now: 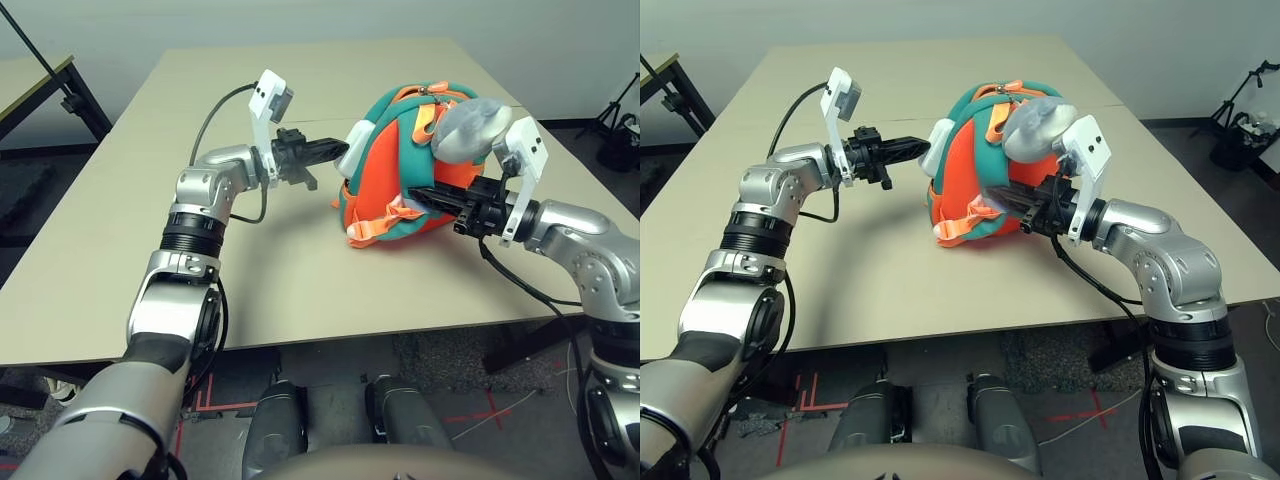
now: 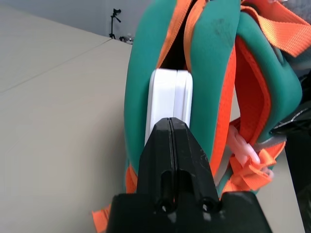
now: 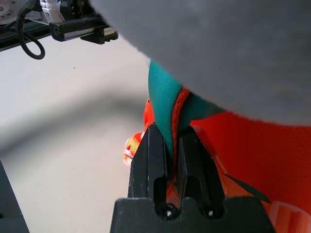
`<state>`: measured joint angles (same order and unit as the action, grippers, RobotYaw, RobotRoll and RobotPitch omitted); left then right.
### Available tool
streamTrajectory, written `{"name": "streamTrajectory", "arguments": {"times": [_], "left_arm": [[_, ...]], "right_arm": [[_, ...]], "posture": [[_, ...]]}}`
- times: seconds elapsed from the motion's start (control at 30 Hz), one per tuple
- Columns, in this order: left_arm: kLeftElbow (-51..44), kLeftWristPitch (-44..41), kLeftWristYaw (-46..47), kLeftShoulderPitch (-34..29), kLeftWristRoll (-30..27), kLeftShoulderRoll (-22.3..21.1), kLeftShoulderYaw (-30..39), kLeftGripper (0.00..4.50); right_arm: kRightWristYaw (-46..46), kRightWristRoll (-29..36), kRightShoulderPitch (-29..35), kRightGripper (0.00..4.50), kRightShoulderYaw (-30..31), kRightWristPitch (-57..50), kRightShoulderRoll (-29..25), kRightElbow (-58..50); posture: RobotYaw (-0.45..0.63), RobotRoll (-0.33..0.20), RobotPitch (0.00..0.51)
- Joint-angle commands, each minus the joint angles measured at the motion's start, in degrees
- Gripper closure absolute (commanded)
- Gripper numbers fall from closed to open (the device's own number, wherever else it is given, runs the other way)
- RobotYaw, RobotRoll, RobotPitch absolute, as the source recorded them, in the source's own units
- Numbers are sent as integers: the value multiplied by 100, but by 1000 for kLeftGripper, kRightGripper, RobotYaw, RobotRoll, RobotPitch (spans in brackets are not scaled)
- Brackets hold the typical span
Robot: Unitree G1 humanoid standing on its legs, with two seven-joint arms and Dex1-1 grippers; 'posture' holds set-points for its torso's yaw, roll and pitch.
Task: Put the pencil case into the backpack and zip it.
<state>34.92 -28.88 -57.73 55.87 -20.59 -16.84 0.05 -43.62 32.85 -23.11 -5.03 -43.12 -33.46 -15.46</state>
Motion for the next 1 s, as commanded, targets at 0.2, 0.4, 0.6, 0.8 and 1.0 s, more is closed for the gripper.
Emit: {"name": "streamTrajectory", "arguments": {"times": [0.2,0.4,0.6,0.8,1.0], "left_arm": [[734,349,-41,291,243,471,-187,4466],[1655,930,134,578,540,848,-222,4466],[2007,1180,104,773,645,874,-126,4466],[1676,1048,-89,729,617,605,-80,4466],[705,206,-345,710,117,153,276,3112]], "right_arm": [[9,124,40,4500,48,-42,13,-181],[34,138,58,4500,51,-37,29,-217],[60,166,97,4500,16,-52,11,-267],[50,152,71,4500,42,-34,17,-228],[9,118,32,4500,74,5,11,-136]], "posture": [[-230,0,23],[-245,0,22],[-251,0,22],[-233,0,19],[-220,0,16]]}}
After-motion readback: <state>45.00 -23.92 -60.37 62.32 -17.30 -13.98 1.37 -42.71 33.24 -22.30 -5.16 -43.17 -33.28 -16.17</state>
